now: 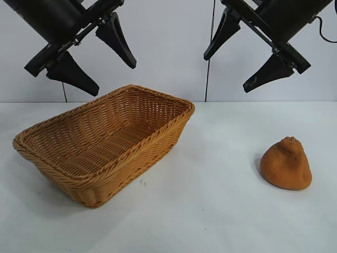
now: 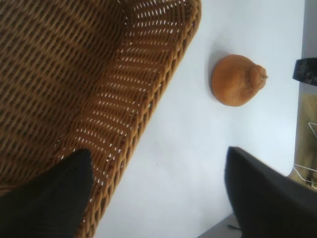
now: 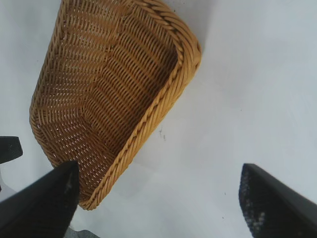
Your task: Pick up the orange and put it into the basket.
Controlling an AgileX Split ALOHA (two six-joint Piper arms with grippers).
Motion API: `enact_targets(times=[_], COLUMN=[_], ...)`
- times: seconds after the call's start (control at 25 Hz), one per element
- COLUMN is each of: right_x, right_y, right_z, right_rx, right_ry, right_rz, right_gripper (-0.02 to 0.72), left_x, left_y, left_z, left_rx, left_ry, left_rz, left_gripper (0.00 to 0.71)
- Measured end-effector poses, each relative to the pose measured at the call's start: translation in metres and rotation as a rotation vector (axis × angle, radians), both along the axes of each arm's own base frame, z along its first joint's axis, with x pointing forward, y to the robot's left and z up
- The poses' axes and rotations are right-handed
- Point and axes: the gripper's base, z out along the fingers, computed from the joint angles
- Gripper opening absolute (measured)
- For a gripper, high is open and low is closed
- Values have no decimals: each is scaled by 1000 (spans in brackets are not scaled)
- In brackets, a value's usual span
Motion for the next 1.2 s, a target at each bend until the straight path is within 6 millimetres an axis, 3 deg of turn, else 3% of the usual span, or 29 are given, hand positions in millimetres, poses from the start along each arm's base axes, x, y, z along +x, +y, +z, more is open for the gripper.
enact_targets(times=[1.2], right_x=[0], right_y=[0], right_z=[0], right_rx=[0], right_ry=[0], right_rz=[0], right_gripper=[601], left_x=[1], left_y=[0], left_z=[0], left_rx=[0], left_ry=[-13], left_rz=[10], left_gripper=[531])
